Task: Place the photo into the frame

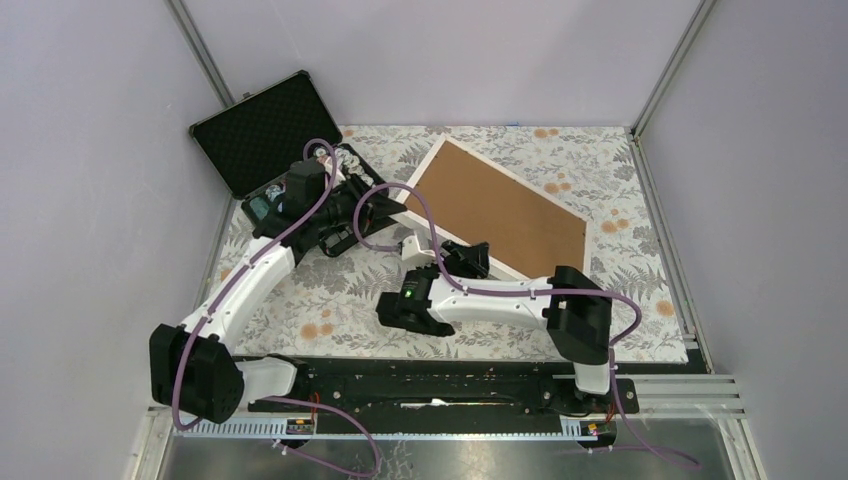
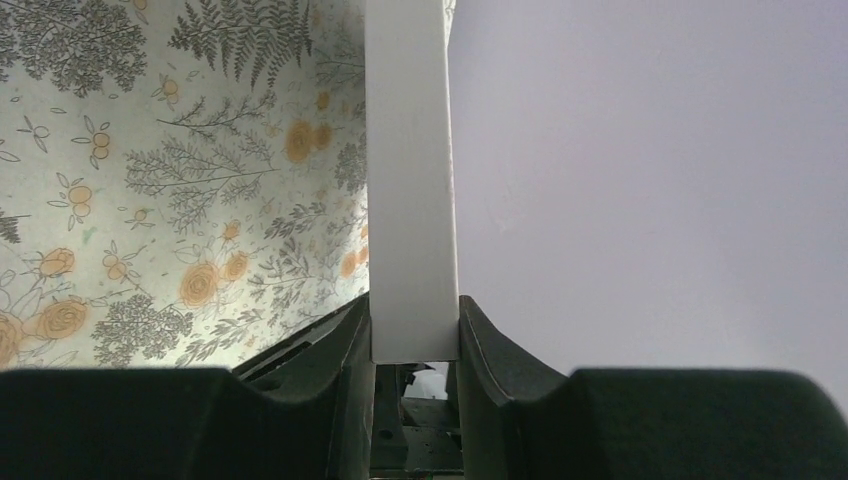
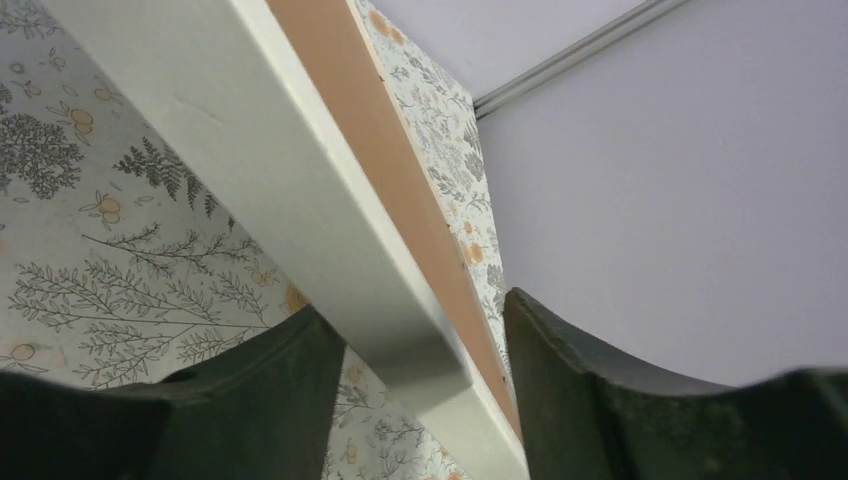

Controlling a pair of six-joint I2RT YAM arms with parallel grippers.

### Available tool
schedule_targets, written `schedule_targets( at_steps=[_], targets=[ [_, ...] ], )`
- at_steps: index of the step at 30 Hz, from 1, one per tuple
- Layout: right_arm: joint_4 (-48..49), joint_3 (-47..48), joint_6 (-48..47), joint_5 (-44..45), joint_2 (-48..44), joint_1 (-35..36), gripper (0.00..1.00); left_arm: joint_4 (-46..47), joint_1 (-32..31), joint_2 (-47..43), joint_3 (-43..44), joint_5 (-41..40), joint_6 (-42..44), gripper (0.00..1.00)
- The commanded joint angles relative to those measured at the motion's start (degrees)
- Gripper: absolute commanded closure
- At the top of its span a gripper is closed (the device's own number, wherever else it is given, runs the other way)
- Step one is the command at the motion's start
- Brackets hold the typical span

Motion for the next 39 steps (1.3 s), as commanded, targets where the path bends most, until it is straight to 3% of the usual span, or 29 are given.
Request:
schedule_targets(
  at_steps=[1,3,6,7,11,14,16,19,21,23,26,30,34,39],
  targets=[
    [-5.8,2.4,5.0,6.7,-0.1,-1.4,0.44,3.2,1.2,-4.4,6.4,-0.1,1.2,1.00],
    [-5.9,3.1,4.4,6.2,-0.1,-1.7,0.59,3.0,1.3,-4.4,7.7,0.2,1.9,1.00],
    [-5.8,4.3,5.0,3.9,-1.3,-2.3,0.98,2.0,1.3,-5.1,9.5,-1.1,4.3,1.00],
    [-4.9,4.5,4.3,3.2,-1.9,-2.4,1.00,2.2,1.3,-5.4,9.6,-1.6,4.8,0.95],
    [9.8,2.7,-8.0,-1.9,-7.7,-2.7,1.00,6.4,1.3,-6.1,8.8,-0.2,5.0,0.66],
    [40.8,-7.3,-27.9,-16.1,-21.5,-5.3,1.00,11.1,1.2,-6.3,7.8,2.0,4.4,0.51],
    [56.7,-15.7,-30.2,-30.7,-30.8,-10.3,1.00,10.0,1.2,-6.6,9.0,1.9,6.8,0.37],
    [60.9,-17.6,-28.5,-39.1,-34.5,-15.4,1.00,4.3,1.3,-7.9,14.5,-0.5,14.2,0.15],
    [60.9,-16.2,-29.6,-42.0,-35.2,-16.3,1.00,-3.0,1.3,-9.1,19.4,-6.1,21.8,0.08],
    [62.8,-14.9,-31.6,-46.9,-36.6,-17.0,1.00,-9.3,1.2,-11.2,23.5,-14.7,28.1,0.06],
    [65.3,-12.5,-32.4,-53.3,-39.3,-17.4,1.00,-11.0,1.2,-16.1,24.1,-25.5,33.2,0.05],
    [67.9,-9.8,-32.2,-57.2,-42.4,-17.5,1.00,-13.3,1.2,-17.7,25.2,-30.8,36.0,0.05],
    [69.3,-11.7,-32.6,-54.1,-44.1,-18.2,1.00,-4.6,1.1,-17.5,16.5,-23.9,34.3,0.02],
    [61.9,-14.0,-32.5,-49.5,-41.5,-20.7,1.00,8.3,0.8,-7.7,-2.3,-4.6,15.4,0.01]
  ],
)
